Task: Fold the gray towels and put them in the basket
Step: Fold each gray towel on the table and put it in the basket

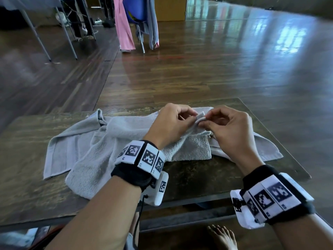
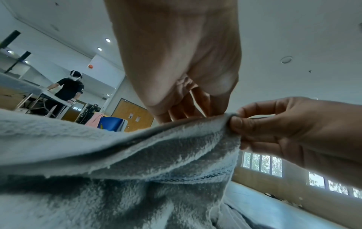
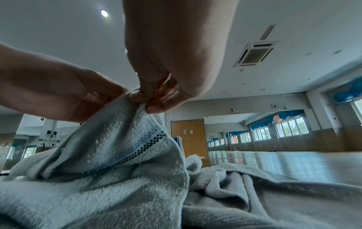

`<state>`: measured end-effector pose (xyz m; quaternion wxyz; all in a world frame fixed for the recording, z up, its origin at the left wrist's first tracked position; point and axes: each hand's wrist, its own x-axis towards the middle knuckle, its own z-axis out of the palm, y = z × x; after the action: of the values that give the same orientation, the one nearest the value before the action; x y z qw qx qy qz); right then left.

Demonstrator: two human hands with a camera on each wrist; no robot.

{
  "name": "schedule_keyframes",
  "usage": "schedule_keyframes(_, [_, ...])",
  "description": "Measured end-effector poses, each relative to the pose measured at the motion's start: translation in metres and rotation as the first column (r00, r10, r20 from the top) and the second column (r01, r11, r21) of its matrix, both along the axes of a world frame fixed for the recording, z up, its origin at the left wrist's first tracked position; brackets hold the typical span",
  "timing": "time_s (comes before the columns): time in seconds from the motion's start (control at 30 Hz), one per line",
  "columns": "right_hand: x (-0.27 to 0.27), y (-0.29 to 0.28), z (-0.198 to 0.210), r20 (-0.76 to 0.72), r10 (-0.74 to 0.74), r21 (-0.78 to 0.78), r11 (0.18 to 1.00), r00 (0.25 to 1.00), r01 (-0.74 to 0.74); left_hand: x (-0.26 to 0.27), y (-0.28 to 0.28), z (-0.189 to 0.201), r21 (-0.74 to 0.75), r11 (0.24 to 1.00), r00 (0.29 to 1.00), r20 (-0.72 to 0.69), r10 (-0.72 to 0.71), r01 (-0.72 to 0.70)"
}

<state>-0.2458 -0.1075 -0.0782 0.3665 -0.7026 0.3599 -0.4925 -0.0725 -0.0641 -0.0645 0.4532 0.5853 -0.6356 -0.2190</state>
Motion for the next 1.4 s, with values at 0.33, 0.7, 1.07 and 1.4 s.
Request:
schedule_keyframes(0.33, [0.008,-0.008,0.000,-0.046,-0.093,-0.021,0.996,0.995,0.092,-0.004,-0.005,0.000,0.016,0.999,0.995,-0.096,0.030,-0.029])
schedule_keyframes(0.7, [0.010,-0.006,0.000,-0.143,-0.096,-0.044,0.995,0.985,0.090,-0.001,-0.002,-0.001,0.059,0.998,0.999,-0.014,0.040,-0.039])
schedule_keyframes(1.07, [0.012,-0.002,0.002,-0.171,-0.113,-0.096,0.991,0.979,0.097,0.000,-0.002,0.003,-0.056,0.992,0.993,0.021,0.118,-0.116])
schedule_keyframes(1.4, [0.013,-0.005,0.001,-0.186,-0.105,-0.090,0.992,0.977,0.090,0.002,-0.003,0.001,-0.065,0.989,0.987,0.083,0.139,-0.134])
